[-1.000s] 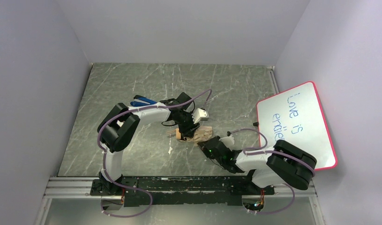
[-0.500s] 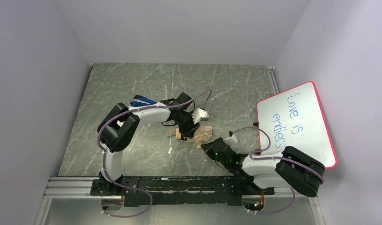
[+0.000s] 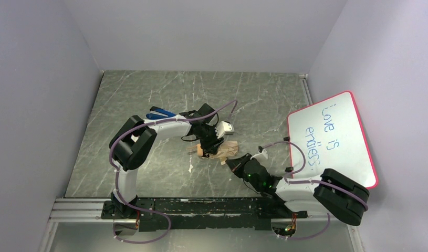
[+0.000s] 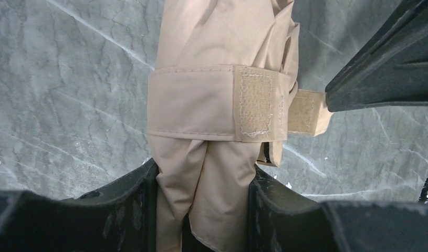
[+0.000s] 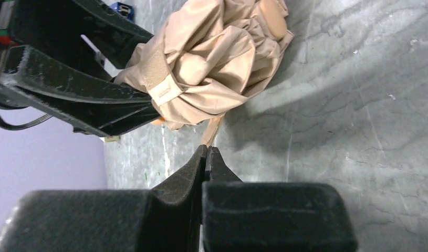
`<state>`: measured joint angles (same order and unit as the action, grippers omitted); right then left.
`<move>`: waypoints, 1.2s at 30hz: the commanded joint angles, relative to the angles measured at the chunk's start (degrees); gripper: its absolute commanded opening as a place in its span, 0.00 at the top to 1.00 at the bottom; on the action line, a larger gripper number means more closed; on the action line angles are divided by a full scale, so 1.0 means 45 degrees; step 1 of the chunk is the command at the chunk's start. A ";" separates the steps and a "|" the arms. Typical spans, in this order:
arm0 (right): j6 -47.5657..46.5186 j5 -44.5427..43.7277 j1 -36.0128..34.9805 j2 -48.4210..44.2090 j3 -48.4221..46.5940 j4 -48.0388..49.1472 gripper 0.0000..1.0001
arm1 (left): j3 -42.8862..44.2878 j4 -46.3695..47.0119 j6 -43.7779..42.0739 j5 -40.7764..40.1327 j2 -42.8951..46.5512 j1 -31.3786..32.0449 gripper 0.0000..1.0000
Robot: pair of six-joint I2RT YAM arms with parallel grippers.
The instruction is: Put away the umbrella
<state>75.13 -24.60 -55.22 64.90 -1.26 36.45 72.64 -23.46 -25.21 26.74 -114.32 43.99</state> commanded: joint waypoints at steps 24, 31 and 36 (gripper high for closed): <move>0.0201 -0.1695 -0.0038 -0.3345 0.1544 0.2232 1.00 | -0.1449 -0.2367 0.0148 -0.4652 -0.2577 -0.0065 0.95; 0.2124 -0.3115 -0.0048 -0.2923 0.0774 0.0609 1.00 | -0.1713 -0.1955 0.0149 -0.5253 -0.2217 0.0469 0.95; 0.2804 -0.3556 -0.0020 -0.1987 0.0382 0.0720 1.00 | -0.1843 -0.1934 0.0139 -0.5443 -0.2295 0.0668 0.95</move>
<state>82.43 -34.59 -55.24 53.80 -0.40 36.21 72.36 -23.00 -23.77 19.29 -113.71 47.03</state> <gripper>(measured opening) 0.008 0.481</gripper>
